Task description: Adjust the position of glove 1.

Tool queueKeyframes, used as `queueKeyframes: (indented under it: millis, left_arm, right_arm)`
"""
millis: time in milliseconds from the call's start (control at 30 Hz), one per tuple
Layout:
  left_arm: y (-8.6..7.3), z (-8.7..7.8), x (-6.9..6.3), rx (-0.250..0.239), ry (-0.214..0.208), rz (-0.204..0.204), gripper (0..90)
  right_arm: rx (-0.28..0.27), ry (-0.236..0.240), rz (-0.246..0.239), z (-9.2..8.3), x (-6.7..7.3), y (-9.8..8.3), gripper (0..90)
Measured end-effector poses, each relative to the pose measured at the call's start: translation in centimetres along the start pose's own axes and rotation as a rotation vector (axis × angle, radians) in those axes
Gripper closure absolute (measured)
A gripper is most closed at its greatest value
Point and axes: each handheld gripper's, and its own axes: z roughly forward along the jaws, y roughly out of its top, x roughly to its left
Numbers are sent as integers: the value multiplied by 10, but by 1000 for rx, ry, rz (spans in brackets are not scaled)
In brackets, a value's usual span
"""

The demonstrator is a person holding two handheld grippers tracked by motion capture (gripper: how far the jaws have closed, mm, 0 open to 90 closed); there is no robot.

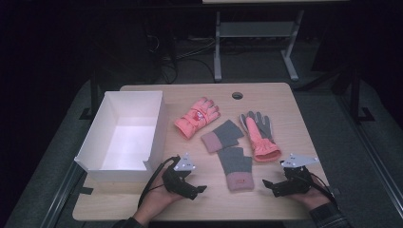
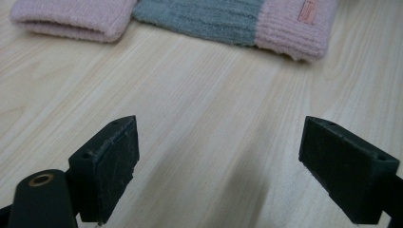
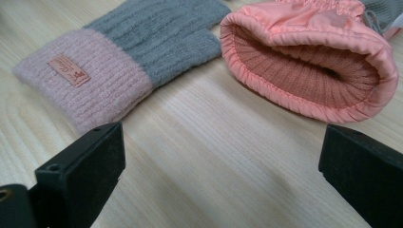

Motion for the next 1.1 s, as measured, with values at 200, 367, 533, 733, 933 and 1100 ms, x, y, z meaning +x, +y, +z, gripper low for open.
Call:
queueKeyframes:
  millis: [200,367,533,733,933,1100]
  left_arm:
    - [1,1,-3,2,6,5,120]
    - [2,2,-4,17,-1,0,120]
    - [2,-4,-5,-2,7,7,116]
    - [1,-6,-2,-17,27,-17,113]
    - [4,-6,-3,-6,17,-3,114]
    - [4,-7,-5,-16,13,2,114]
  right_arm:
    - [10,1,-12,-4,-1,1,13]
    - [7,14,-3,-7,-2,3,50]
    - [-24,44,-47,-12,5,7,176]
    - [-24,85,-74,-13,13,12,430]
    - [-23,143,-92,-10,19,19,762]
    - [-23,185,-96,-5,20,24,899]
